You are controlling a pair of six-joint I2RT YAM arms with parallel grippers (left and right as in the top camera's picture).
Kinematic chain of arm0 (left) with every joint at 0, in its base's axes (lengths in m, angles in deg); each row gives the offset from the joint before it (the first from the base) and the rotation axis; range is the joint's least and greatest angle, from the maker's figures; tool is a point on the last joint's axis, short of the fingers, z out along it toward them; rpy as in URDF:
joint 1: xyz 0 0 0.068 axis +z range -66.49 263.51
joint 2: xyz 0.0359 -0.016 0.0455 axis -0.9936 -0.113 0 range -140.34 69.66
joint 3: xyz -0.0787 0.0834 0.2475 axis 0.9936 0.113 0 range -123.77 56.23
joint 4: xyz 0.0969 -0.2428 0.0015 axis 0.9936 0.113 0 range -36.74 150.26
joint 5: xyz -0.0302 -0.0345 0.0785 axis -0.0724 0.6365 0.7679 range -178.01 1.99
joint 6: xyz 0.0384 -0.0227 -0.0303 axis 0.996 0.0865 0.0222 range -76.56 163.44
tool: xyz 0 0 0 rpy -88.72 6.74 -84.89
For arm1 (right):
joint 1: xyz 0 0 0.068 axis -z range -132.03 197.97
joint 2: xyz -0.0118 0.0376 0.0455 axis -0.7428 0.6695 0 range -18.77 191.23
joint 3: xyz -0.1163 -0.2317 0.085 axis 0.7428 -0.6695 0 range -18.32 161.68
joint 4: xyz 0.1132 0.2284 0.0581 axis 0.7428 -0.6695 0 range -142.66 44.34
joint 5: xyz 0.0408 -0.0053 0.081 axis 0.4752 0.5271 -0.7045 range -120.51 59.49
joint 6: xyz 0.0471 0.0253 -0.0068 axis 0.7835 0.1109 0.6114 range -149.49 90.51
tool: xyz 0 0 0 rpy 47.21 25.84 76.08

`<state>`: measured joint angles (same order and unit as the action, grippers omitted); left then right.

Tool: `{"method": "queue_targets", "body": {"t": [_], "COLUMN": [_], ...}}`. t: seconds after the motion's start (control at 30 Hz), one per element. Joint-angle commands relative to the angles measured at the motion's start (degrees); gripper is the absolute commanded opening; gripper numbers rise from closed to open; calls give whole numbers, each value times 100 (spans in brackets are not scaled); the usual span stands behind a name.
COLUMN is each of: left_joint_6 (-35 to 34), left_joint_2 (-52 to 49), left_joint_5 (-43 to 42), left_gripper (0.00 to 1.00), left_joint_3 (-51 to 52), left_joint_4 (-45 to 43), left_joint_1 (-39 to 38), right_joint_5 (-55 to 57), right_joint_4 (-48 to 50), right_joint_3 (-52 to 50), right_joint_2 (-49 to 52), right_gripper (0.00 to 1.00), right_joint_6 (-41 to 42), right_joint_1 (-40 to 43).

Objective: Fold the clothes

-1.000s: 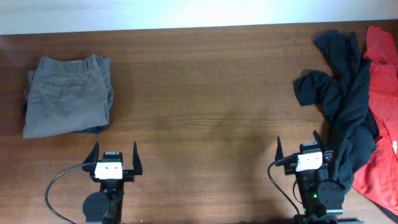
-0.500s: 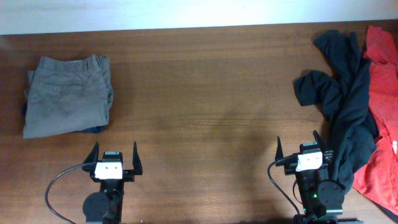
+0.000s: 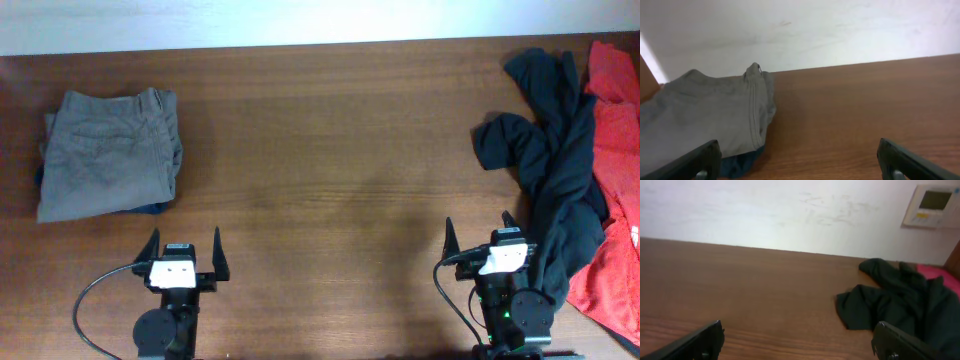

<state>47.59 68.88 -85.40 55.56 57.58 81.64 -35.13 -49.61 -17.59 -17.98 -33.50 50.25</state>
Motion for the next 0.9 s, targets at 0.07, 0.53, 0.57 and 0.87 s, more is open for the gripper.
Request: {"method": "queue_targets", "body": {"t": [0.07,0.53,0.57,0.87], "left_joint_6": [-839,-841,-841,-844], "left_joint_2": [44,-1655,-1884,-4024], "left_joint_5": [-46,-87,-133,-632], "left_gripper": [99,99,99,99], "left_joint_3": [-142,-2035,-2186,-3421], "left_joint_4": [4,1075,1126,1755], "left_joint_1": [-22,-22,-22,-22], "right_joint_5": [-2,839,870,1113], "right_joint_4": [-55,-1921,-2076,-3178], "right_joint_3": [133,2041,2229,4092], "right_joint_2": [-26,1193,1449,4151], "right_gripper": [99,99,99,99], "right_joint_6": [459,1060,1147,1631], "right_joint_1": [37,39,39,44]}}
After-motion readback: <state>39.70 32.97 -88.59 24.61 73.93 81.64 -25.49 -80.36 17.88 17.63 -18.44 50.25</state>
